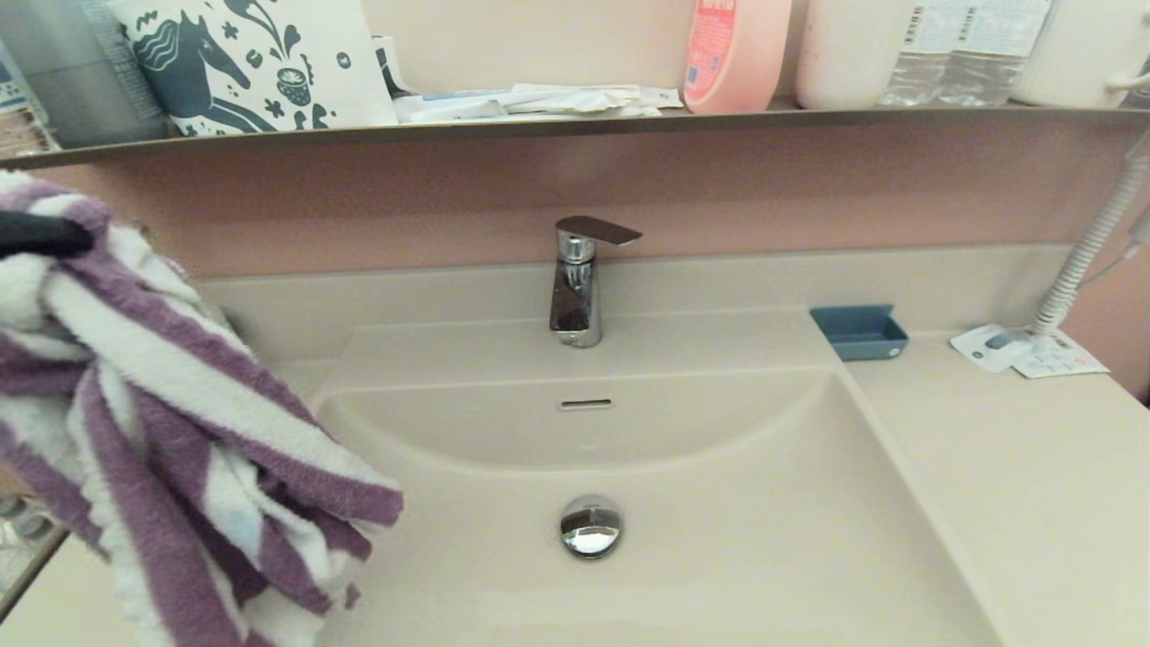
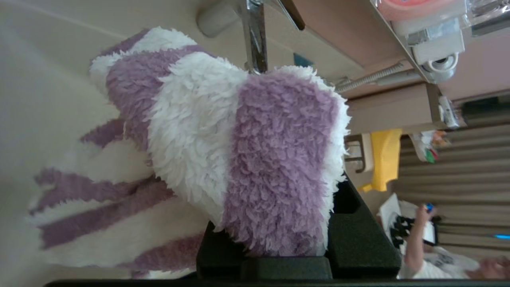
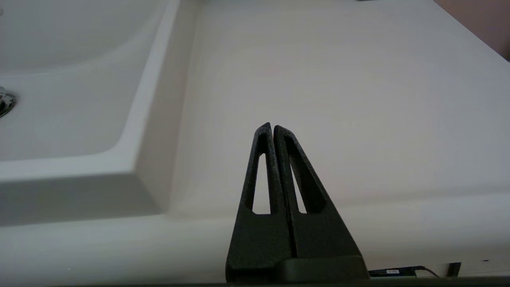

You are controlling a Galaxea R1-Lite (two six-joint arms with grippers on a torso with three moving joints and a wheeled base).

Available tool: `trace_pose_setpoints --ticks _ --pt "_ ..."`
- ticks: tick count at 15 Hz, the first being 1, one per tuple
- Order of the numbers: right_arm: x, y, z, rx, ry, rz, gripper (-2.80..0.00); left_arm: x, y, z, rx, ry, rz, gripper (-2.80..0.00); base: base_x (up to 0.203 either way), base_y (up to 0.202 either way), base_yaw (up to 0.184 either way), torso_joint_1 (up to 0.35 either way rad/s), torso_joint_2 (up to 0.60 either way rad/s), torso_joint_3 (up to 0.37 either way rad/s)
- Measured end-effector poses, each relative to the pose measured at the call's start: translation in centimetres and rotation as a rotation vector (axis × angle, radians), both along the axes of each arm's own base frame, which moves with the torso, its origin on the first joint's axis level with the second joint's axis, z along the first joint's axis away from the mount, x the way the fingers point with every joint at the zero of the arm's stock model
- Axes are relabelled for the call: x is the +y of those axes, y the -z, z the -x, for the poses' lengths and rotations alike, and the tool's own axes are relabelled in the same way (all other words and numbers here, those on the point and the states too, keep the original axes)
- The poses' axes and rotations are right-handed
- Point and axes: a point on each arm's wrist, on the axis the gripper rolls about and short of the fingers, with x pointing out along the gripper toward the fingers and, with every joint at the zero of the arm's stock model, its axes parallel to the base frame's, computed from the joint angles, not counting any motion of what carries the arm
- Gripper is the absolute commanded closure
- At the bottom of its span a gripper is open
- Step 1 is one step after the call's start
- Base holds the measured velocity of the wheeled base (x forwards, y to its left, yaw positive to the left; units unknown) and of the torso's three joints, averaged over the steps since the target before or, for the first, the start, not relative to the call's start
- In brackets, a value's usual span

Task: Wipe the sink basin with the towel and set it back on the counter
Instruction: Wipe the sink

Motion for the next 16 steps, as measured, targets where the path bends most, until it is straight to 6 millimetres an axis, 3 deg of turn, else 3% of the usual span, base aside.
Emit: trace_pose_setpoints --ticks 2,5,11,16 --pt "0.0 0.0 0.0 0.000 0.000 0.000 0.00 -1.3 0.9 -1.5 0.040 0.015 -0.014 0.00 0.000 0.000 0.000 0.000 0.00 0.000" --pt "0.0 0.0 0.0 0.000 0.000 0.000 0.00 -5.2 3.0 -3.1 0.108 0.041 -0.102 0.00 0.000 0.000 0.000 0.000 0.00 0.000" --pt "0.0 0.0 0.0 0.000 0.000 0.000 0.00 -17.8 8.1 -5.5 0.203 -0.021 -0.321 0.00 0.000 0.000 0.000 0.000 0.00 0.000" --pt "0.0 0.0 0.0 0.000 0.000 0.000 0.00 -26.0 12.5 -6.2 0.267 0.040 -0.439 0.00 0.000 0.000 0.000 0.000 0.00 0.000"
